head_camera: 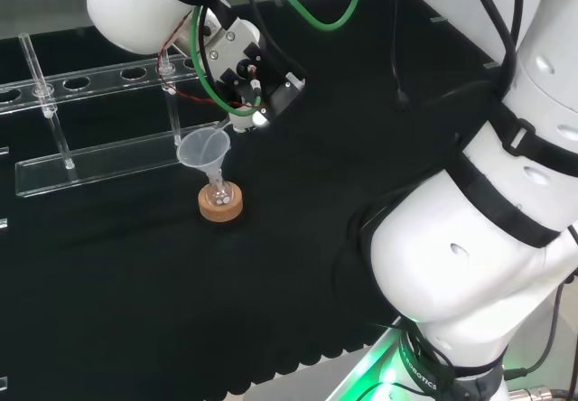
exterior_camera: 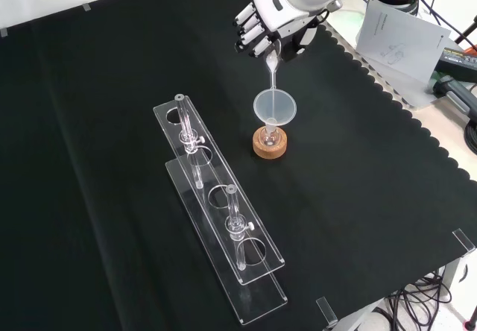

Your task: Pour all the NaCl from the weighing funnel into the round-bottom flask.

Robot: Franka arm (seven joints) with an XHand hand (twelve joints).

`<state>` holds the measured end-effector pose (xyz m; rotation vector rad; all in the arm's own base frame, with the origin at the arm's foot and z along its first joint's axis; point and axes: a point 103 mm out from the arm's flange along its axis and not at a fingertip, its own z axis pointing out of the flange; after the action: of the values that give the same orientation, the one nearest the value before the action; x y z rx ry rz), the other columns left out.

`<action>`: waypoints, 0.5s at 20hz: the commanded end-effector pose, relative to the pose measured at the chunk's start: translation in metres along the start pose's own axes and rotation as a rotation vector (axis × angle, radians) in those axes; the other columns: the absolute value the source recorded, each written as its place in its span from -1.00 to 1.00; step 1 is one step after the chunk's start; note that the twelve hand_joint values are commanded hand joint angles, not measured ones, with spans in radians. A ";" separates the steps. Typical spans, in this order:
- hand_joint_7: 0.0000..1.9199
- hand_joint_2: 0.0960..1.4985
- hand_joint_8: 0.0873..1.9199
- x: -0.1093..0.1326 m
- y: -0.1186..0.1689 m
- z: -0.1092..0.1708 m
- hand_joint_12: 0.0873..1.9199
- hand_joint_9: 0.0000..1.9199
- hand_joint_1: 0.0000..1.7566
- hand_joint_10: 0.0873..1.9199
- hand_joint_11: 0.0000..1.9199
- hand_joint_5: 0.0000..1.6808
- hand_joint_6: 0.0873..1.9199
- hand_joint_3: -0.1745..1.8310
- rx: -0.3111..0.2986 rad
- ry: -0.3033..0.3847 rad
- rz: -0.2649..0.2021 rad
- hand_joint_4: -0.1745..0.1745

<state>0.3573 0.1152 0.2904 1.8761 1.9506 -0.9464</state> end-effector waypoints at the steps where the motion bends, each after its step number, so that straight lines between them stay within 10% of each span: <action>1: -0.38 -0.10 -0.40 0.000 0.000 -0.001 0.13 -0.02 0.24 -0.70 -0.24 0.39 -0.19 -0.23 0.001 -0.010 -0.001 1.00; 10: -0.38 -0.10 -0.40 0.004 0.001 -0.003 0.14 -0.02 0.24 -0.71 -0.24 0.39 -0.19 -0.23 0.008 -0.033 -0.006 1.00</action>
<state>0.3582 0.1179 0.2902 1.8577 1.9429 -0.9705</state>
